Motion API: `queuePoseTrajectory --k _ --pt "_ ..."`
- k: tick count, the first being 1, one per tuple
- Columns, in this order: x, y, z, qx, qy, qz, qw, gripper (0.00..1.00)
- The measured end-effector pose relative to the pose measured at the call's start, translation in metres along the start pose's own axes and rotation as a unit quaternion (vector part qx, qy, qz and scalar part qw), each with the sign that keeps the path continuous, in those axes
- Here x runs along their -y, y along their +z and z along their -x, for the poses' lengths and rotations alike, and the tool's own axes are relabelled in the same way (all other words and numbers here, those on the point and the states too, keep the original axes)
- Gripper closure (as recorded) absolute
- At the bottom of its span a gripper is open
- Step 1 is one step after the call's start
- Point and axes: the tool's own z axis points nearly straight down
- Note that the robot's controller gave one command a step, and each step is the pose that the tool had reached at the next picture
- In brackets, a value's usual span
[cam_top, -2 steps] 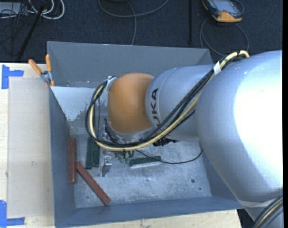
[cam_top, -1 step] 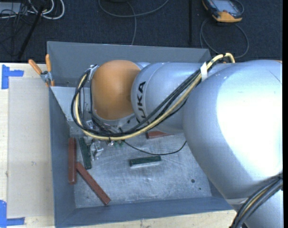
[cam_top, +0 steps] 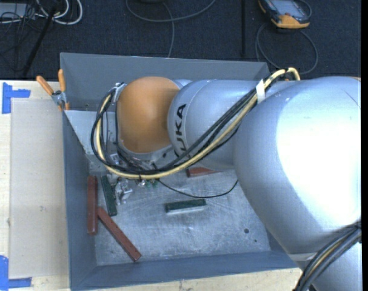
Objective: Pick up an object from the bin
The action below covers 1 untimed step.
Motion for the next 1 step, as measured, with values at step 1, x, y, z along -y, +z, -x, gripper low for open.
queuePoseTrajectory --k 1 --pt "0.0126 -0.1728 0.0042 0.0075 -0.018 -0.001 0.9998 1.0"
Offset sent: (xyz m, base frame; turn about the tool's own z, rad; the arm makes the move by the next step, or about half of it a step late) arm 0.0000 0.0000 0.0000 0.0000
